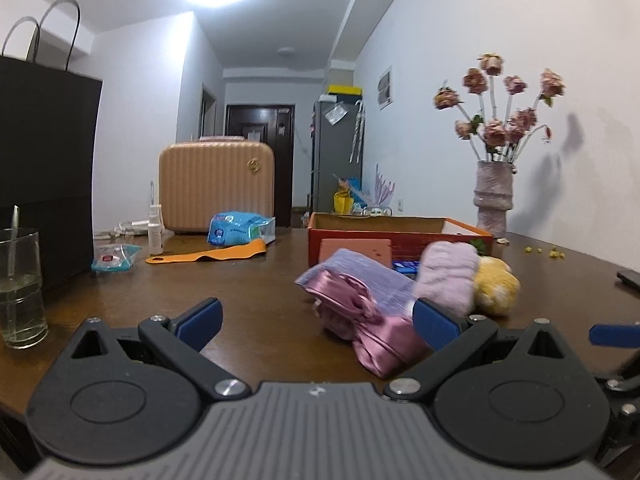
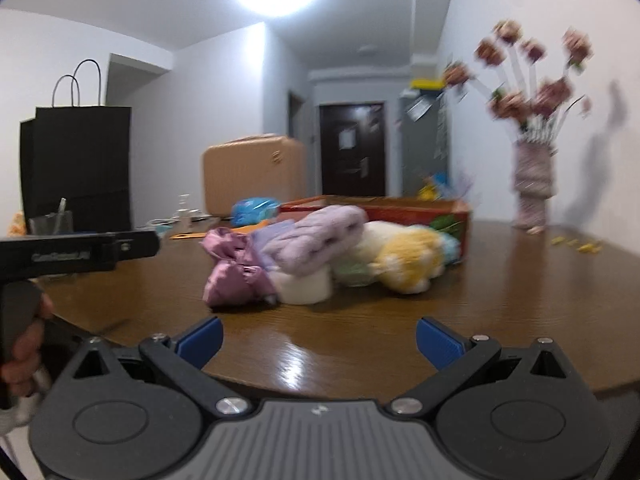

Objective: Organize soft objects
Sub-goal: 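Close the left tool on a pink satin scrunchie while the right tool grasps the other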

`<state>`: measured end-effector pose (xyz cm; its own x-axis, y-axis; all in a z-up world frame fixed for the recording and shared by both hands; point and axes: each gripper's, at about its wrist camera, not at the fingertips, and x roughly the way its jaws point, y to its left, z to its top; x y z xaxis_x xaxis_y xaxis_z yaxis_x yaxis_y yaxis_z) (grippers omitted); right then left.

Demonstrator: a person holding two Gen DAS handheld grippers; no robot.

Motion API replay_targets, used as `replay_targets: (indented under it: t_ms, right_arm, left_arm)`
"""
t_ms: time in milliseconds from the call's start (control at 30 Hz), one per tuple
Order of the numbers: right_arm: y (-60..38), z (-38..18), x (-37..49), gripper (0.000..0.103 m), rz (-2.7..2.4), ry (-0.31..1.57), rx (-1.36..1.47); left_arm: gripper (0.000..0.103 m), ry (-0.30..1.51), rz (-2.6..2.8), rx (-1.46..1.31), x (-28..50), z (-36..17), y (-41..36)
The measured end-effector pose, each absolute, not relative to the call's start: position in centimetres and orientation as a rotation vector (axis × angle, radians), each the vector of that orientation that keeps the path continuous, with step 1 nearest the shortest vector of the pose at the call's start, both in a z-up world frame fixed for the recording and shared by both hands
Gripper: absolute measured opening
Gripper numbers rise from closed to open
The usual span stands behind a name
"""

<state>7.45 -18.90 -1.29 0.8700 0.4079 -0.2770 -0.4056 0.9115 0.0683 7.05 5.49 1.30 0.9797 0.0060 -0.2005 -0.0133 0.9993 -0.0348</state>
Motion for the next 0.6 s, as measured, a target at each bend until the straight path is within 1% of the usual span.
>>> replay_targets:
  t_ms: [33,100,233,267,300,333,367,400,433,467,500,600]
  right_arm:
    - [-18.3,-0.9,8.2,0.098,0.46,0.291,0.008]
    - [-16.8,-0.1,9.7,0.087,0.521,0.292,-0.01]
    - [-12.9,0.6,13.3,0.077,0.65,0.315,-0.055]
    - [-12.1,0.4,14.3,0.074,0.668,0.326,-0.067]
    - [-11.2,0.2,15.2,0.071,0.68,0.336,-0.078]
    - [-10.6,-0.1,16.1,0.07,0.689,0.352,-0.084]
    - [-10.2,-0.4,17.0,0.066,0.696,0.374,-0.091]
    - [-10.1,-0.6,17.9,0.053,0.68,0.399,-0.101]
    - [-10.3,-0.8,18.7,0.045,0.649,0.431,-0.103]
    - [-11.1,-0.7,19.3,0.043,0.649,0.458,-0.074]
    - [-12.2,-0.6,19.6,0.043,0.646,0.473,-0.038]
    - [-15.3,-0.2,20.1,0.045,0.57,0.507,-0.023]
  left_arm:
    - [0.103,0.211,0.007,-0.051,7.8,1.7,5.9]
    - [0.103,0.223,-0.01,-0.081,9.5,2.5,6.7]
    - [0.102,0.252,-0.09,-0.089,14.2,3.3,7.4]
    - [0.098,0.278,-0.107,-0.095,15.8,3.3,7.6]
    - [0.094,0.309,-0.11,-0.104,17.3,3.2,7.7]
    - [0.077,0.342,-0.112,-0.11,18.8,3.0,7.8]
    - [0.052,0.381,-0.124,-0.115,20.0,2.7,7.7]
    - [0.042,0.43,-0.144,-0.13,21.1,2.2,7.8]
    - [0.033,0.477,-0.164,-0.149,21.9,1.7,7.8]
    - [0.03,0.516,-0.182,-0.169,22.2,1.2,7.8]
    - [0.029,0.542,-0.191,-0.187,22.2,0.7,7.7]
    - [0.028,0.566,-0.261,-0.234,21.5,-0.2,6.5]
